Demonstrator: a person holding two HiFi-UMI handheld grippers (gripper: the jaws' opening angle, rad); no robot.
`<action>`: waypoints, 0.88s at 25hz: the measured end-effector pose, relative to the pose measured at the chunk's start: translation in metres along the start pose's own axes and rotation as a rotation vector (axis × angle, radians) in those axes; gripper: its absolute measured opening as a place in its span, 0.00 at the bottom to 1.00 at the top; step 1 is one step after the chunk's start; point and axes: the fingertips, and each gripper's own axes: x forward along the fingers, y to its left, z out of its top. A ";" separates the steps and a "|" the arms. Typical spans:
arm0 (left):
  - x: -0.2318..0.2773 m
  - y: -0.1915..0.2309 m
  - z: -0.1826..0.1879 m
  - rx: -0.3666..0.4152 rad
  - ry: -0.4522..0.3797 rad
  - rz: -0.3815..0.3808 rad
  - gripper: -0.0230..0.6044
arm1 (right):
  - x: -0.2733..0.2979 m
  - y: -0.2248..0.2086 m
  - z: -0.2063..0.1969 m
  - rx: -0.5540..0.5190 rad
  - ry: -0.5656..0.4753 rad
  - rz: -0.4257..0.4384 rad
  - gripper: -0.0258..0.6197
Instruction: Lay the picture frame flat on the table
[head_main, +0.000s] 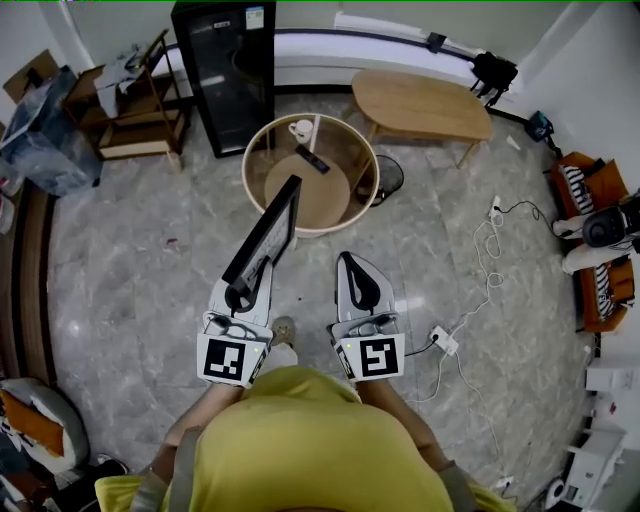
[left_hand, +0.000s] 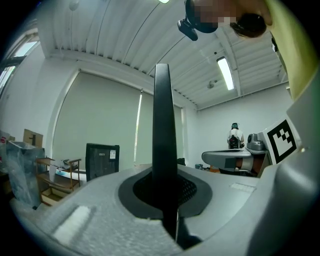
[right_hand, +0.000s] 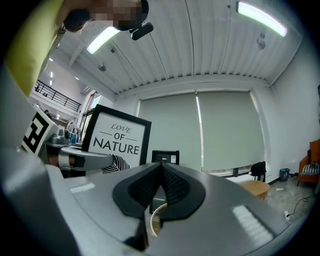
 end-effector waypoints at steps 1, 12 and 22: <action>0.009 0.006 0.000 0.001 -0.002 -0.008 0.05 | 0.009 -0.003 -0.001 0.000 -0.001 -0.008 0.04; 0.065 0.039 -0.002 -0.005 0.001 -0.038 0.05 | 0.061 -0.024 -0.007 0.028 0.015 -0.046 0.04; 0.109 0.060 -0.008 -0.004 -0.008 0.001 0.05 | 0.104 -0.051 -0.022 0.002 0.004 -0.021 0.04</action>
